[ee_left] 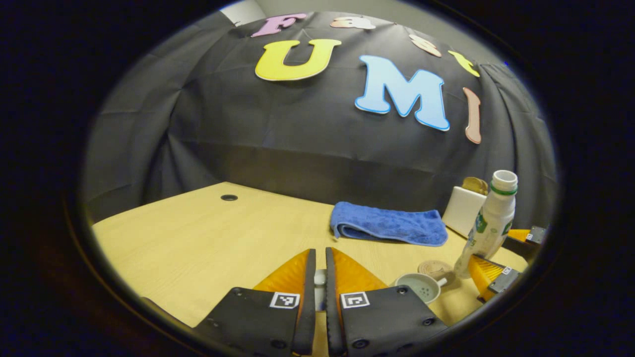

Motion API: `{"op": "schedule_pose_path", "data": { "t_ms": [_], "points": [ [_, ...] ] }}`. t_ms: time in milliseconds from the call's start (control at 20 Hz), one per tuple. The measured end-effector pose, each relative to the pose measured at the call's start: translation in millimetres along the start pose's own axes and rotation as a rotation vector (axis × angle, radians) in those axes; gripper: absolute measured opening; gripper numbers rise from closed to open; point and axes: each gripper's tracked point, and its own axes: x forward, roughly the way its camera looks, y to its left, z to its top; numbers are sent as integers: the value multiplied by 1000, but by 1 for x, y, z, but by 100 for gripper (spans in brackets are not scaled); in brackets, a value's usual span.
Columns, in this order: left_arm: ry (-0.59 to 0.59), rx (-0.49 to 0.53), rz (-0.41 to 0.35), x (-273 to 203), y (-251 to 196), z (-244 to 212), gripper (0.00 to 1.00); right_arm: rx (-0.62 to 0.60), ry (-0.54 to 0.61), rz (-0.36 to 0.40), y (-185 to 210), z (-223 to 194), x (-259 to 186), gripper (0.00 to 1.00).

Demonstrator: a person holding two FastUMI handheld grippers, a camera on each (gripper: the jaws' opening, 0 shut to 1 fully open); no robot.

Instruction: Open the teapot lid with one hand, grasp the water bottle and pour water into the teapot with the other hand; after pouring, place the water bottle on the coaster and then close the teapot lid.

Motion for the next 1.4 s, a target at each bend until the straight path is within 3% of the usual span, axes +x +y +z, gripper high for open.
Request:
{"op": "schedule_pose_path", "data": {
  "t_ms": [50, 200, 250, 300, 350, 450, 500, 600, 700, 750, 800, 1200, 1250, 1300, 1400],
  "points": [
    [-10, 3, -11, -1, -4, 3, 13, 12, 4, 3, 0, -2, -1, 74],
    [-37, 24, -50, -4, -18, 9, 17, 58, 26, 7, -2, -10, 3, 74],
    [-48, 43, -79, -6, -30, 11, 13, 73, 39, 2, -4, -13, 3, 74],
    [-53, 52, -97, -7, -36, 11, 19, 70, 40, -8, -7, -13, 3, 74],
    [-60, 58, -118, -9, -44, 12, 16, 69, 40, -19, -10, -13, 2, 74],
    [-89, 89, -163, -16, -63, 17, 20, 76, 34, -25, -13, -12, 0, 74],
    [-107, 111, -177, -18, -69, 20, 12, 79, 32, -24, -12, -12, 0, 74],
    [-124, 143, -217, -23, -84, 20, 20, 85, 29, -23, -12, -9, -1, 74],
    [-117, 165, -247, -22, -98, 14, 20, 91, 26, -27, -15, -11, -1, 74],
    [-106, 176, -253, -21, -102, 11, 16, 95, 27, -29, -16, -11, -2, 74],
    [-97, 185, -258, -21, -105, 6, 20, 97, 27, -32, -15, -12, -3, 74],
    [-68, 225, -280, -14, -119, -7, 20, 113, 22, -43, -24, -10, -3, 74],
    [-68, 227, -283, -14, -120, -7, 17, 115, 20, -44, -25, -10, -3, 74],
    [-67, 235, -282, -12, -121, -8, 20, 118, 20, -45, -25, -10, -3, 74],
    [-64, 255, -274, -10, -122, -11, 16, 122, 21, -46, -26, -11, -3, 74]
  ]
}}
